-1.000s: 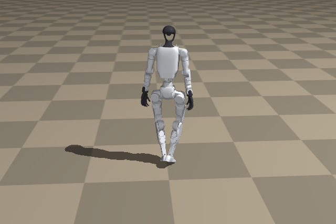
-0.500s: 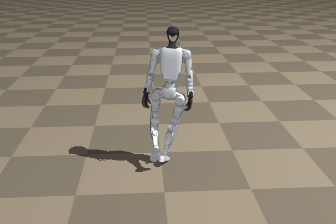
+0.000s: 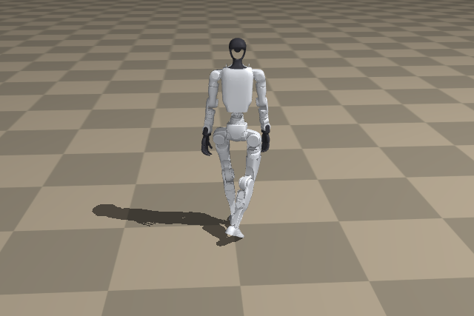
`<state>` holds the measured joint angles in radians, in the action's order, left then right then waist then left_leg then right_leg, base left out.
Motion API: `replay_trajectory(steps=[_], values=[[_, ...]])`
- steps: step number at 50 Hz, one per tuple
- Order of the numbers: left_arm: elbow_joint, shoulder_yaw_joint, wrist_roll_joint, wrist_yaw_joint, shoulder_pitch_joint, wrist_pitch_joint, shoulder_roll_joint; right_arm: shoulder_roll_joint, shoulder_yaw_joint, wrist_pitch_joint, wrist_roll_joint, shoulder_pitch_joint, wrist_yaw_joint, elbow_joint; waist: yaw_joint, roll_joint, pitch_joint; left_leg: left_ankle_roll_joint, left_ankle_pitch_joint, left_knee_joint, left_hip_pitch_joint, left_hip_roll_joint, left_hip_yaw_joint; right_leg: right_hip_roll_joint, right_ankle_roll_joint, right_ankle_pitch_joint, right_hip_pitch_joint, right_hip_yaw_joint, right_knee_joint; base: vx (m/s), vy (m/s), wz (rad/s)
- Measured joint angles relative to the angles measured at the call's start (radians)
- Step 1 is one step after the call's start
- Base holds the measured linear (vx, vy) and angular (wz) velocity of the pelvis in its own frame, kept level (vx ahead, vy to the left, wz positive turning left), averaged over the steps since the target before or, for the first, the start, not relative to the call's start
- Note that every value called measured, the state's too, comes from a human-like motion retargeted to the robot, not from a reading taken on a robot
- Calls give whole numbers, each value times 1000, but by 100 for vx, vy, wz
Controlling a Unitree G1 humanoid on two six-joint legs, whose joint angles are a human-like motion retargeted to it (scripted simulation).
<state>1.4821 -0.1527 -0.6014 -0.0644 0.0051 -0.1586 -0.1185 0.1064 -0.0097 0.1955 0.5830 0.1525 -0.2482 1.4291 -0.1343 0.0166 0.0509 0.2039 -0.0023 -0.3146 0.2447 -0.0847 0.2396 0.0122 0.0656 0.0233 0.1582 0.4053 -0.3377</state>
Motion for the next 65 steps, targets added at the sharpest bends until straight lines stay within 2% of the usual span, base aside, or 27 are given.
replay_trajectory(steps=[5, 7, 10, 13, 17, 20, 22, 24, 26, 28, 32, 33, 35, 37, 40, 42, 43, 44, 46, 47, 48, 50, 52, 55, 59, 62, 65], values=[[16, 0, 71, 52, -21, 1, 23, 27, -38, 58, 74, -54, -52, 74, 31, -31, -12, 57, -38, 30, -74, -11, -61, -42, 93, -211, -33, 55, -167, 49, 12, -2], [14, -1, 87, 54, -31, 4, 25, 38, -33, 57, 82, -78, -45, 89, 50, -55, -12, 58, -56, 36, -101, 19, -61, -22, 123, -197, -88, 14, -264, 49, 6, -22], [-5, -13, 79, 29, -52, 14, 22, 51, -37, 52, 68, -110, -17, 109, 80, -81, -12, 58, -76, 50, -136, 48, -57, -24, 71, -122, -173, 17, -352, 31, 1, -22], [-21, -35, 109, -18, -89, 6, 6, 54, -63, 57, 43, -131, -7, 130, 95, -73, -3, 58, -85, 83, -177, 42, -45, -35, 26, -57, -250, 28, -323, 34, -4, -23], [-50, -40, 176, -47, -133, 8, -16, 60, -90, 62, 10, -158, -33, 158, 90, -27, 7, 58, -95, 112, -228, -2, -25, -46, -35, 42, -319, 34, -138, 45, -9, -25], [-93, -20, 184, -44, -148, 20, -35, 66, -104, 74, 9, -167, -48, 171, 101, 13, 27, 58, -118, 108, -272, -32, -17, -29, -74, 120, -356, -42, 15, 35, -13, 5], [-122, 7, 173, -42, -148, 32, -49, 68, -107, 77, 13, -173, -50, 175, 109, 30, 43, 58, -143, 82, -302, -37, -15, -21, -102, 120, -346, -72, 88, 51, -17, 22], [-147, 39, 152, -52, -145, 44, -68, 69, -107, 75, 12, -174, -53, 179, 127, 38, 50, 58, -165, 37, -322, -21, -10, -15, -172, 78, -323, -51, 114, 53, -19, 45], [-168, 58, 111, -64, -139, 51, -83, 67, -107, 76, 14, -169, -52, 184, 139, 42, 48, 58, -170, -37, -324, 7, 6, -14, -211, 112, -296, -9, 105, 65, -24, 43], [-183, 66, 59, -66, -129, 58, -87, 63, -116, 81, 11, -158, -41, 190, 138, 55, 48, 58, -121, -150, -302, 28, 24, -10, -212, 145, -272, -38, 104, 49, -23, 27], [-173, 61, 10, -45, -100, 53, -71, 44, -106, 91, -43, -122, -7, 198, 95, 67, 66, 58, 77, -491, -186, 115, 70, -7, -211, 180, -192, -46, 147, 38, -10, -4], [-165, 55, 9, -49, -90, 52, -66, 37, -96, 90, -58, -108, -6, 199, 85, 67, 66, 58, 74, -572, -135, 110, 53, -7, -206, 176, -182, -52, 163, 29, -3, 1], [-148, 37, 2, -64, -73, 55, -55, 29, -77, 88, -70, -68, -15, 200, 71, 71, 68, 58, -57, -723, -45, 128, 14, 11, -224, 183, -161, -65, 188, 41, -33, -3], [-125, 18, -4, -80, -48, 47, -49, 19, -60, 87, -57, -33, -18, 188, 45, 76, 76, 58, -210, -783, 2, 187, 34, 20, -238, 193, -127, -74, 212, 40, -29, -25], [-69, -11, -40, -117, -29, 20, -47, -4, -38, 83, -20, 32, -9, 144, 33, 52, 72, 58, -337, -726, 56, 230, 104, 35, -213, 184, -96, -59, 252, 13, 42, 9], [-20, -16, -70, -129, -18, -1, -43, -16, -19, 58, -12, 54, -1, 105, 33, 54, 57, 55, -342, -538, 83, 115, 114, -15, -164, 158, -92, -32, 277, 3, 86, 76], [2, -14, -85, -131, -16, -10, -38, -16, -14, 41, -11, 61, 2, 82, 51, 60, 45, 47, -315, -404, 90, 28, 94, -54, -136, 151, -97, 0, 284, 7, 69, 116], [20, -14, -94, -132, -14, -19, -37, -20, -9, 27, -11, 69, 2, 58, 61, 61, 40, 14, -304, -296, 85, -19, 60, -66, -123, 154, -93, 15, 286, 19, 41, 104], [49, -17, -103, -135, -9, -33, -41, -30, 3, 6, -15, 83, -2, 13, 62, 54, 43, -63, -295, -139, 60, -54, -5, -56, -111, 170, -70, 22, 288, 37, 16, 28], [59, -19, -105, -136, -6, -39, -41, -34, 9, -2, -18, 88, -7, -8, 56, 51, 46, -76, -290, -86, 47, -59, -18, -51, -104, 176, -54, 23, 290, 35, 11, -19], [65, -23, -105, -137, -3, -43, -40, -37, 16, -9, -24, 92, -15, -26, 48, 52, 49, -54, -284, -52, 35, -61, -9, -51, -96, 181, -35, 25, 295, 32, 9, -21], [69, -27, -105, -143, 9, -47, -35, -43, 30, -23, -34, 91, -31, -53, 49, 71, 38, 39, -347, -66, 11, -73, 54, -76, -67, 191, -4, 45, 300, 38, 10, -14], [63, -32, -107, -147, 18, -49, -33, -55, 38, -30, -38, 80, -40, -67, 43, 71, 19, 58, -371, -78, 11, -76, 32, -73, -45, 203, 12, 41, 287, 45, 8, -31], [30, -29, -117, -132, 14, -46, -31, -70, 42, -37, -49, 59, -39, -75, 35, 66, 12, 58, -412, -108, -2, -37, 43, -76, 2, 197, 6, 52, 207, 35, 4, -35], [-23, 15, -103, -132, -21, -17, -39, -60, 58, -23, -15, 38, -3, -63, 31, 31, 18, 58, -411, -60, -47, 7, 38, -71, 67, 74, -100, 13, -44, 21, 8, -20], [-44, 38, -77, -112, -61, -12, -39, -35, 74, -14, 75, 10, 68, -49, 74, -5, 18, 56, -388, -6, -81, 25, 19, -95, 100, 137, -215, 21, -278, 19, 16, 32], [-54, 60, -51, -100, -113, -8, -44, -8, 67, -1, 144, -26, 132, -24, 108, -27, 18, 42, -370, 39, -108, 40, 3, -97, 91, 234, -309, 43, -406, 17, 6, 42]])
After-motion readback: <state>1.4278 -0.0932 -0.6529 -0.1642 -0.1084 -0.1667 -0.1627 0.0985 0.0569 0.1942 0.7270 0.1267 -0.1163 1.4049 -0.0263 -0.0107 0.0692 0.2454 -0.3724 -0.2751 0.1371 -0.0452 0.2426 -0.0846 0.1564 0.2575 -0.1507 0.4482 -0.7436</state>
